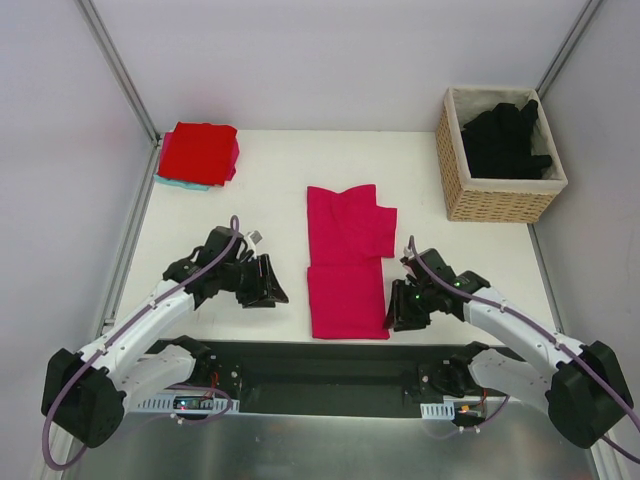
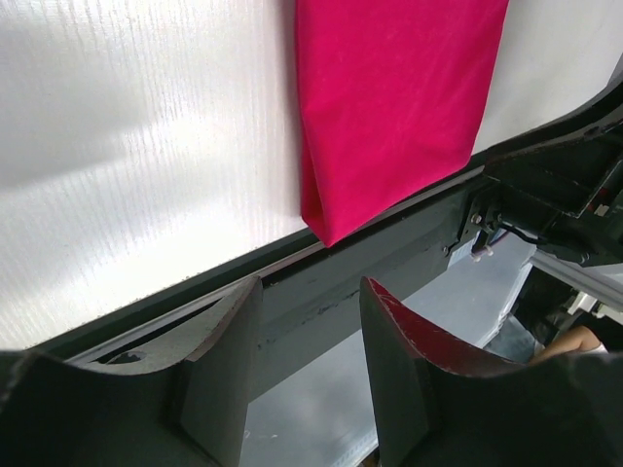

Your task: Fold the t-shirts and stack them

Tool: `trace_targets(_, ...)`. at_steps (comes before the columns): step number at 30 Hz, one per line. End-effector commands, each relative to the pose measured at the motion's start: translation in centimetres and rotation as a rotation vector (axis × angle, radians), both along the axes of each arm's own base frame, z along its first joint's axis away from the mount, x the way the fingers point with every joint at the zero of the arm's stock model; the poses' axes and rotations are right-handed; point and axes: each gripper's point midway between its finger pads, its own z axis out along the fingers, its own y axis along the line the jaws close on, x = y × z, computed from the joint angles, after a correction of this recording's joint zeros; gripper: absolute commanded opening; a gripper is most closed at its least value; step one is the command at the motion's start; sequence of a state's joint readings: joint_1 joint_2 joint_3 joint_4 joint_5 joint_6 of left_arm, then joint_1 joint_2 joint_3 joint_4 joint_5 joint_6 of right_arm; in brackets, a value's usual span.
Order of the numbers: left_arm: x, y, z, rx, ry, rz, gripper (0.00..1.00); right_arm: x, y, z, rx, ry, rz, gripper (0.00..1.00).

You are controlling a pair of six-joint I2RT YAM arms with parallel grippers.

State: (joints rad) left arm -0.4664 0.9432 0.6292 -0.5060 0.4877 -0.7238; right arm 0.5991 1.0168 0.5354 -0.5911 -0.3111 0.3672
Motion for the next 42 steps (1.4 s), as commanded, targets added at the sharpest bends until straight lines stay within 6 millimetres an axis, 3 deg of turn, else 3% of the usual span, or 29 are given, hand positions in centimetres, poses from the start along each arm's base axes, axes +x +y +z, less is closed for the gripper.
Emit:
trace_targets(1,0.2,-1.1,-0.1,-0.045,0.002,-0.014,0.44,-0.6,0.1,0.2,0.024,0.027,-0.018,0.39)
trace_targets(7,0.5,-2.3,-1.3,-0.052,0.019,-0.045,0.44,-0.5,0.6,-0.7,0.043,0.049,-0.022,0.39)
trace_targets(17,0.8,-2.9,-0.8,-0.057,-0.016,-0.066,0.43,0.1,1.1,-1.4,0.023,0.085,0.001,0.39)
trace_targets(29,0.7,-3.0,-1.1,-0.053,0.000,-0.058,0.42,2.1,2.7,-1.0,0.047,0.073,0.021,0.36)
trace_targets(42,0.6,-3.0,-1.6,-0.042,0.012,-0.067,0.41,2.4,2.6,-0.5,0.024,0.077,0.043,0.31)
